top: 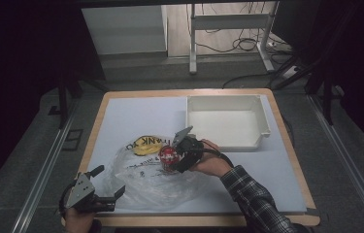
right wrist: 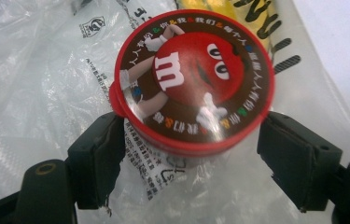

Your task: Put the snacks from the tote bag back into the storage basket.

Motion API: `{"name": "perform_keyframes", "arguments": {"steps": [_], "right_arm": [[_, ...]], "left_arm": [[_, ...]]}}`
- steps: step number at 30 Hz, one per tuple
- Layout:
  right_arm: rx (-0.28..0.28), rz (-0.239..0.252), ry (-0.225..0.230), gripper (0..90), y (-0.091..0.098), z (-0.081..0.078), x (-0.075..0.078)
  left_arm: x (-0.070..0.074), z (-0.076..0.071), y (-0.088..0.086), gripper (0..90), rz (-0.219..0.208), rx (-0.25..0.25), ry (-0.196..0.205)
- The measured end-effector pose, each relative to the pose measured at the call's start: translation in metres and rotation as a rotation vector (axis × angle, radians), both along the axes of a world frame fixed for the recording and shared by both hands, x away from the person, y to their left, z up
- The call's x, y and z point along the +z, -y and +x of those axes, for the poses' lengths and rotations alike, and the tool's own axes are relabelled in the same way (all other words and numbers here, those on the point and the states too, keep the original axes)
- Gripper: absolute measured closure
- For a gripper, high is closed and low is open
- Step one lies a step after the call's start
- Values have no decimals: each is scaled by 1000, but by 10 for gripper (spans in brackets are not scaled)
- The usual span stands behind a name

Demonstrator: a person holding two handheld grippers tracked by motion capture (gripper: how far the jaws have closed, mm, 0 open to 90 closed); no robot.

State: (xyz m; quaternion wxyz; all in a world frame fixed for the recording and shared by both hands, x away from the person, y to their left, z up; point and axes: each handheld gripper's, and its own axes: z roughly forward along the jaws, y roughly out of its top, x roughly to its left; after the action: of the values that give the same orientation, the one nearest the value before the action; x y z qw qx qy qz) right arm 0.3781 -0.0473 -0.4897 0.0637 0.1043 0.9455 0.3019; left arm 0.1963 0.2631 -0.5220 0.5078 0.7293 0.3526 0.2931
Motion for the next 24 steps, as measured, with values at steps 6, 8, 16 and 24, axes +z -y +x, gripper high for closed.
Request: {"name": "perform_keyframes", "arguments": {"steps": [6, 8, 16, 24], "right_arm": [[11, -17, -6, 238, -9, 2, -4], [14, -21, -2, 237, -12, 3, -6], [14, -26, -2, 234, -19, 5, -12], [13, -30, -6, 238, -24, 6, -16]], "left_arm": [[0, 0, 0, 7, -1, -1, 0], [0, 0, 0, 7, 0, -1, 1], [0, 0, 0, 7, 0, -2, 0], [0, 0, 0, 7, 1, -2, 0]]}}
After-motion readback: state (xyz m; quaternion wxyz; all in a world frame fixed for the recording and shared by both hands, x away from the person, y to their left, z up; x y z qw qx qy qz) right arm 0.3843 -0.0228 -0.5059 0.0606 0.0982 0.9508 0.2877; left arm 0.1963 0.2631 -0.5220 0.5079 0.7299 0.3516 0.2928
